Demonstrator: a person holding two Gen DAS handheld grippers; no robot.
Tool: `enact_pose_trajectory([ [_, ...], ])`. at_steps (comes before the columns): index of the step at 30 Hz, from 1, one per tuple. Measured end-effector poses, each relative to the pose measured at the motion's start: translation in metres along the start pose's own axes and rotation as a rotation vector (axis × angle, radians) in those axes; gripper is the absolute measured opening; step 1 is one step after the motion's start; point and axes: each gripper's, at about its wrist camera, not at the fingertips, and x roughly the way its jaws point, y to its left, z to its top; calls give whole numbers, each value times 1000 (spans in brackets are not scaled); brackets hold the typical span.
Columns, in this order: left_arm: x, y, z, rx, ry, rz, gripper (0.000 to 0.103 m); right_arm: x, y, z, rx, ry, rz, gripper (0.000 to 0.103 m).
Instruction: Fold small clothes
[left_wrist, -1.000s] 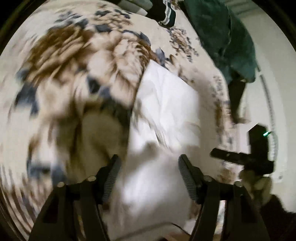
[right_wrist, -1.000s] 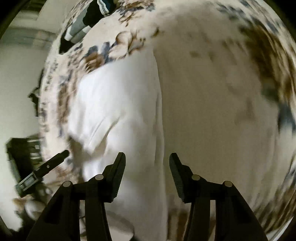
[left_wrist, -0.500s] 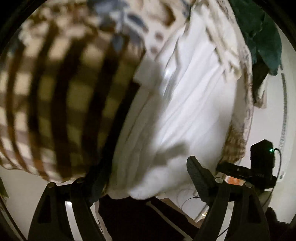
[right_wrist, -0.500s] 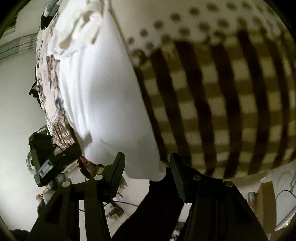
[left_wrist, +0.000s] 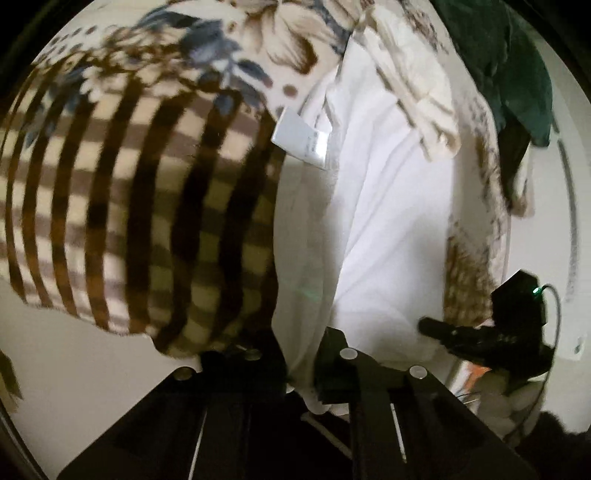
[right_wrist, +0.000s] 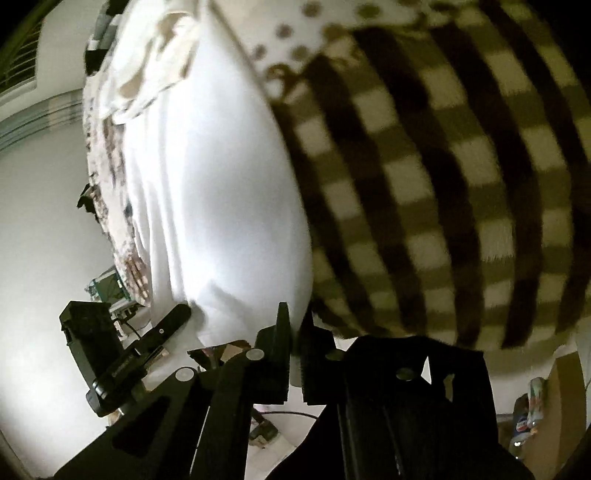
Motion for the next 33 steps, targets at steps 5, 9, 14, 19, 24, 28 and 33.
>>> enact_pose_trajectory([
  [5,-25,-12,9,-99,-23,-157,8,-33,19,-1,-12,-21,65,3],
  [9,-48,-18,38,-129,-51,-271,8,-64,46,13,-35,-57,130,2],
  [14,-55,-41,116,-138,-116,-390,8,-102,91,74,-84,-128,178,2],
  [19,-40,-68,218,-110,-165,-439,8,-134,126,174,-81,-260,172,2],
  [24,-23,-60,298,-188,-182,-506,55,-138,135,264,50,-333,229,4],
  [28,-35,-47,311,-211,-242,-557,79,-160,118,277,97,-408,296,56],
  [33,-42,-50,298,-56,-239,-329,79,-158,106,261,11,-422,121,57],
])
